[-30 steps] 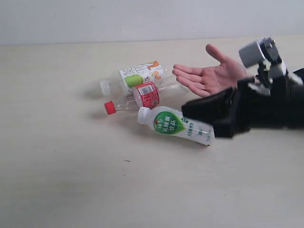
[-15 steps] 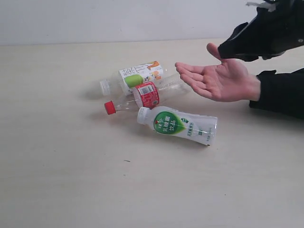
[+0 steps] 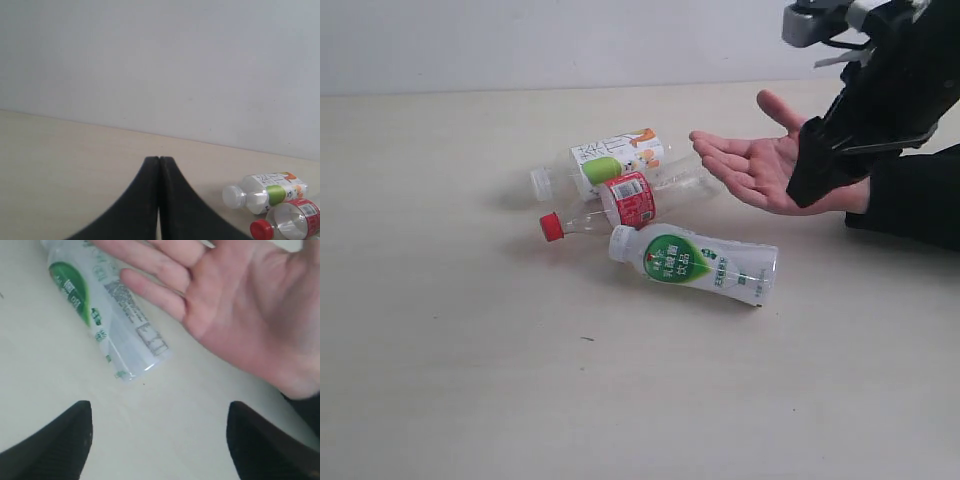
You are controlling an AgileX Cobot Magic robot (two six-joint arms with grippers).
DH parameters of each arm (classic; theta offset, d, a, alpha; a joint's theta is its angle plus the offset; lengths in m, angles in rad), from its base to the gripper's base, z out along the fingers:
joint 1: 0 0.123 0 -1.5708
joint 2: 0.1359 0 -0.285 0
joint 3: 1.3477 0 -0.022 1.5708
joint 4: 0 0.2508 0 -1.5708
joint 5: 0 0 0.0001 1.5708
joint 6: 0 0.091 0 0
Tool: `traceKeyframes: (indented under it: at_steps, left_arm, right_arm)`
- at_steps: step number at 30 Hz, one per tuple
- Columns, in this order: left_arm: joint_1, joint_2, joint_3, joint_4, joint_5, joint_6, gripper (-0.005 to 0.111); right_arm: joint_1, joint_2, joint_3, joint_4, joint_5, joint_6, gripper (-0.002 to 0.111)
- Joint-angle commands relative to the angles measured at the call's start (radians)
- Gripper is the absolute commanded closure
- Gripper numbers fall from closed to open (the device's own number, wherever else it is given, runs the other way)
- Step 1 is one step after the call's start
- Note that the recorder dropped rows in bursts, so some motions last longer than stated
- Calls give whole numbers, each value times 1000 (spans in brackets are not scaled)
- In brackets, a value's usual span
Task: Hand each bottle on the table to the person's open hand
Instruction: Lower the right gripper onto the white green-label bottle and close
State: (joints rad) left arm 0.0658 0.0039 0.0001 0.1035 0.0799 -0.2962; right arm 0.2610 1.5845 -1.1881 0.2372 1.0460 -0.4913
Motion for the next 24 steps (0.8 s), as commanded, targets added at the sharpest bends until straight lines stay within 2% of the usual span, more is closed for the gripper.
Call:
traceKeyframes:
  at_steps: [1, 4, 11, 24]
  left_arm:
    - [4, -4, 0, -6, -2, 5, 106]
    - [4, -4, 0, -6, -2, 5, 106]
    - [4, -4, 0, -6, -2, 5, 106]
    - [4, -4, 0, -6, -2, 5, 106]
  right_arm:
    - [74, 51, -8, 27, 2, -121, 36]
    - [166, 79, -8, 3, -28, -204, 36]
    - [339, 127, -8, -185, -135, -210, 36]
    - [350, 256, -8, -248, -242, -197, 35]
